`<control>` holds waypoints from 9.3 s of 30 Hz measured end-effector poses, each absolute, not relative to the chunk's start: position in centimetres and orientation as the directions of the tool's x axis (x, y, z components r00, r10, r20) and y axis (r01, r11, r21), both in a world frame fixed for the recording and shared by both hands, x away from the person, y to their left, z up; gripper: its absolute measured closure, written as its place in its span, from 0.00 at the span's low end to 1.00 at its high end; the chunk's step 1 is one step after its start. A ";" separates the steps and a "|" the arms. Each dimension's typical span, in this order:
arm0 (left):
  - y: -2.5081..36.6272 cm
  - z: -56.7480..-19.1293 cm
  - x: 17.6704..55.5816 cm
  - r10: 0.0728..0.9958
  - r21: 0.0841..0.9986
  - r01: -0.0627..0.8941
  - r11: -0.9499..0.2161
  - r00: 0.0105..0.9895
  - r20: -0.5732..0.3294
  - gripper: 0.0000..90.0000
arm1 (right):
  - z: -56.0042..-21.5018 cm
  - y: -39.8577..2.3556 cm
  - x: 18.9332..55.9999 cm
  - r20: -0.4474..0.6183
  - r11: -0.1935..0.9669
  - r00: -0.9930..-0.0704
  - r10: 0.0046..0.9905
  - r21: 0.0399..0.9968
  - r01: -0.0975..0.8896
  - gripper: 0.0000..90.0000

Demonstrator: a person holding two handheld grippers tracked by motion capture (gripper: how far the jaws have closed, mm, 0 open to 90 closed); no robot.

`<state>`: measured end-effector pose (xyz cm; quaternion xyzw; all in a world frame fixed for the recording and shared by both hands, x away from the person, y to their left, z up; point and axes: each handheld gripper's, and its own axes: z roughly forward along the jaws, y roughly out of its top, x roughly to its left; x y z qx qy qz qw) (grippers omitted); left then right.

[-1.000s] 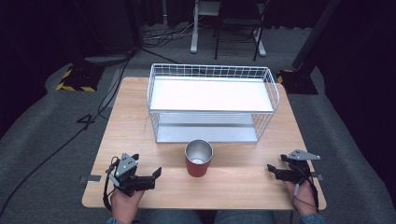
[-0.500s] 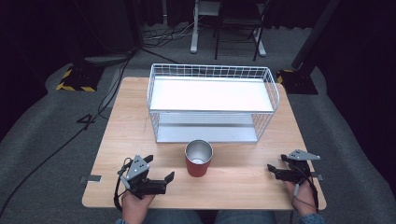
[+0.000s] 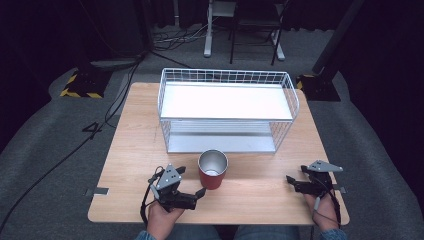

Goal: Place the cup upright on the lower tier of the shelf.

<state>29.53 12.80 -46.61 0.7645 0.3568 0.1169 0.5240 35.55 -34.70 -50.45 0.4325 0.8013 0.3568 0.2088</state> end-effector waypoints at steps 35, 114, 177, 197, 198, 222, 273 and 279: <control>6.9 -49.9 32.9 0.719 0.855 0.419 -0.304 0.690 -0.083 0.17 | -50.4 -34.6 35.5 -0.042 0.373 -0.529 0.848 0.756 0.538 0.26; 3.8 -45.5 43.0 0.806 0.895 0.363 -0.261 0.592 -0.005 0.18 | -50.4 -34.4 35.4 -0.061 0.390 -0.540 0.840 0.760 0.520 0.28; 5.3 -46.6 44.1 0.788 0.889 0.414 -0.194 0.606 -0.110 0.00 | -50.4 -34.3 35.3 -0.073 0.406 -0.555 0.829 0.761 0.507 0.28; 10.0 -44.9 38.3 0.781 0.905 0.397 -0.152 0.609 -0.136 0.00 | -50.4 -34.3 35.6 -0.034 0.394 -0.566 0.823 0.753 0.527 0.27; 10.2 -44.8 38.1 0.779 0.907 0.392 -0.154 0.613 -0.133 0.00 | -50.4 -34.3 35.6 -0.034 0.394 -0.567 0.823 0.753 0.527 0.27; 18.4 -42.7 32.4 0.767 0.892 0.413 -0.186 0.628 -0.131 0.00 | -50.4 -34.0 35.4 -0.056 0.408 -0.570 0.820 0.756 0.512 0.27; 24.4 -50.7 31.9 0.885 0.668 0.667 -0.331 0.464 -0.025 0.00 | -50.4 -34.0 35.4 -0.060 0.413 -0.577 0.815 0.757 0.506 0.27; 24.4 -50.7 31.9 0.885 0.669 0.667 -0.329 0.464 -0.027 0.00 | -50.4 -34.0 35.4 -0.055 0.410 -0.575 0.816 0.757 0.509 0.27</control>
